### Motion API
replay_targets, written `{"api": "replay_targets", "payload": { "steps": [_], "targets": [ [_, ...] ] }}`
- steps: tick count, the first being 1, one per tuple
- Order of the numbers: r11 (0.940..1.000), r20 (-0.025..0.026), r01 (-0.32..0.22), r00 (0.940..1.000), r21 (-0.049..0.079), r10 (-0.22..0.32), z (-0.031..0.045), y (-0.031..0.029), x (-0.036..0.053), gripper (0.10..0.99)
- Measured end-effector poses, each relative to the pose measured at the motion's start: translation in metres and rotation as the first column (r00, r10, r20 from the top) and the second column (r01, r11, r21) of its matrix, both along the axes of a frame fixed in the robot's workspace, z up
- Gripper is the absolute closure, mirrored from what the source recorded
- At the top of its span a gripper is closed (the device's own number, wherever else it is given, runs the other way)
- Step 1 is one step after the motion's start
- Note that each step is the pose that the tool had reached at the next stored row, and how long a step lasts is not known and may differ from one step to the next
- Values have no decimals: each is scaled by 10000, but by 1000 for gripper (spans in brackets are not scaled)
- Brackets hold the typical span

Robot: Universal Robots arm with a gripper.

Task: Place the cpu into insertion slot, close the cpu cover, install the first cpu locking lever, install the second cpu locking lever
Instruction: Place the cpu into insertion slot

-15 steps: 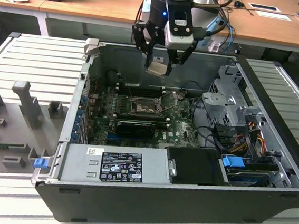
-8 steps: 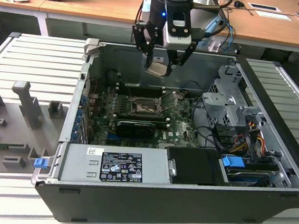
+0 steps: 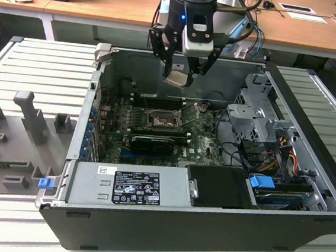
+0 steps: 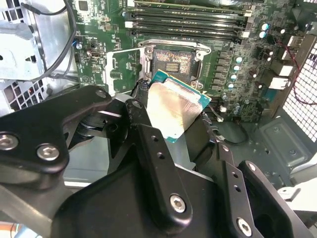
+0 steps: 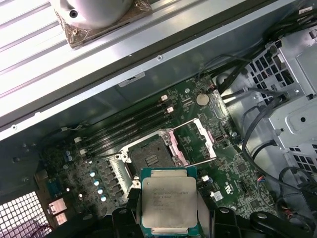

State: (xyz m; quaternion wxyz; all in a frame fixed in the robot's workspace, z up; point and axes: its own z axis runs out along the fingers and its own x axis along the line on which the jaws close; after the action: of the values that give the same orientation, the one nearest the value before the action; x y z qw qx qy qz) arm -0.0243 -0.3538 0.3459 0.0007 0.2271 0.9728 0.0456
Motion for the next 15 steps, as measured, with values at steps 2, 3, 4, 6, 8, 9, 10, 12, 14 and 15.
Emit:
{"api": "replay_targets", "payload": {
  "steps": [2, 3, 4, 6, 8, 9, 10, 12, 14, 15],
  "targets": [
    [10000, 0, 85, 10000, 0, -85, -5, 0, 0, 545],
    [9999, 0, 116, 9999, 0, -116, -7, 0, 0, 545],
    [9998, 0, 190, 9998, 1, -190, -10, 0, 0, 545],
    [9991, 0, 434, 9991, 1, -434, -19, 1, 0, 545],
    [9977, 0, 675, 9977, 1, -675, -28, 1, 0, 545],
    [9968, 0, 799, 9968, 1, -799, -34, 1, 0, 545],
    [9957, 0, 924, 9957, 0, -924, -40, 1, 0, 545],
    [9946, 0, 1038, 9946, 0, -1038, -45, 1, 0, 545],
    [9938, 0, 1116, 9938, 1, -1116, -51, 1, 0, 545],
    [9932, 0, 1161, 9932, 1, -1161, -58, 1, 0, 545]
  ]
}}
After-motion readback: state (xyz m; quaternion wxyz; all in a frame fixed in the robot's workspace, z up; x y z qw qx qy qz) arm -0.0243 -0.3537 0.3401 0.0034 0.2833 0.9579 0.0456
